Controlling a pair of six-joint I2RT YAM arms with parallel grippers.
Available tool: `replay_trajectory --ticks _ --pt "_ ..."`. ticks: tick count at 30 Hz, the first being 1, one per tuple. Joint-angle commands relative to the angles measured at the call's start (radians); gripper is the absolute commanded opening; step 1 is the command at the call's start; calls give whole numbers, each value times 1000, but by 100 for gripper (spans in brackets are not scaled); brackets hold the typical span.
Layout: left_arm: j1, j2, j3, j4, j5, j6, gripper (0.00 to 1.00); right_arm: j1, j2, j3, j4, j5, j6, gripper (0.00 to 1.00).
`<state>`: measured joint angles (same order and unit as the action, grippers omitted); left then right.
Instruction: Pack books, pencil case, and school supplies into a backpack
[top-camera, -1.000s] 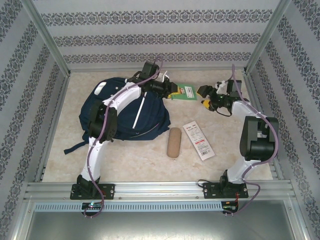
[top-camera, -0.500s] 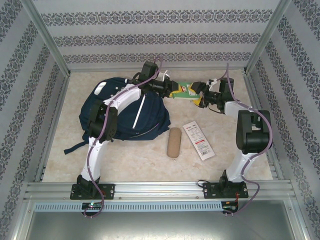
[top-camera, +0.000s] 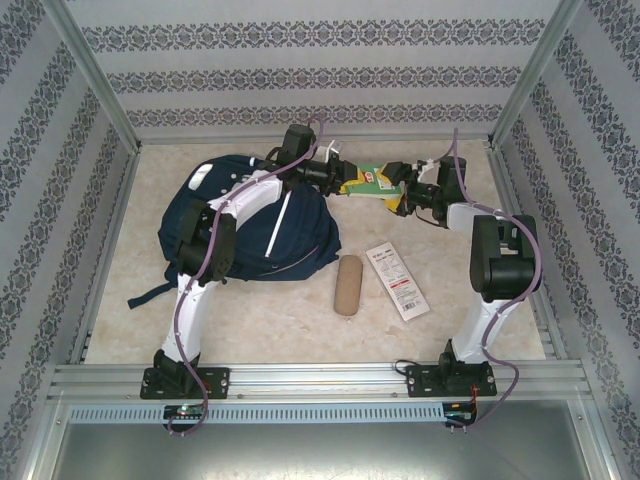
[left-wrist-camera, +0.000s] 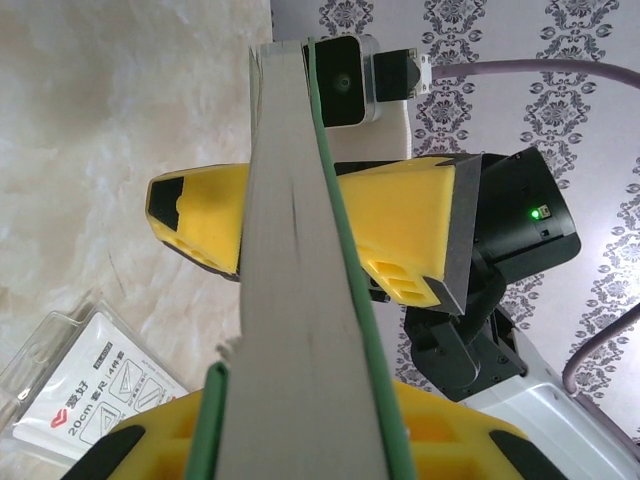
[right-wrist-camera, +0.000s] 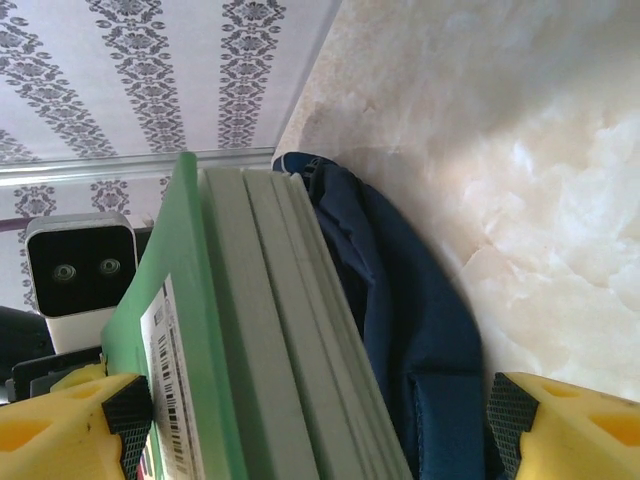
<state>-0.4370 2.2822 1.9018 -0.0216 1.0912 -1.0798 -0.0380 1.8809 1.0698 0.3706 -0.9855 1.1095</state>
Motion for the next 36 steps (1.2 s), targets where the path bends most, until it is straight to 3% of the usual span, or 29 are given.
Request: replay_trajectory --ticks 1,7,11,14,18,19,21,24,27,36 --pt "7 -59 10 92 26 -15 0 -12 20 -23 21 20 4 89" --pt "5 -63 -21 107 21 -19 0 6 2 3 72 -17 45 83" --pt "5 -60 -46 120 16 -26 0 9 -14 24 73 -31 56 69" --pt "5 -60 -49 81 5 1 0 7 -17 27 73 -34 56 54" --pt "5 -64 -40 -24 -16 85 4 3 -13 18 68 -21 53 20" --pt "5 -65 -34 -54 -22 107 7 2 -13 15 67 -19 49 13" --pt "6 -66 -11 -136 -39 164 23 1 -11 9 65 -14 46 1" --pt "8 -67 46 -309 -102 279 41 -3 -15 3 65 -6 43 0" --pt "17 -83 96 -497 -241 399 51 -8 -27 -7 62 13 37 0" --pt "25 -188 42 -728 -687 592 54 -8 -114 -89 61 146 17 0"
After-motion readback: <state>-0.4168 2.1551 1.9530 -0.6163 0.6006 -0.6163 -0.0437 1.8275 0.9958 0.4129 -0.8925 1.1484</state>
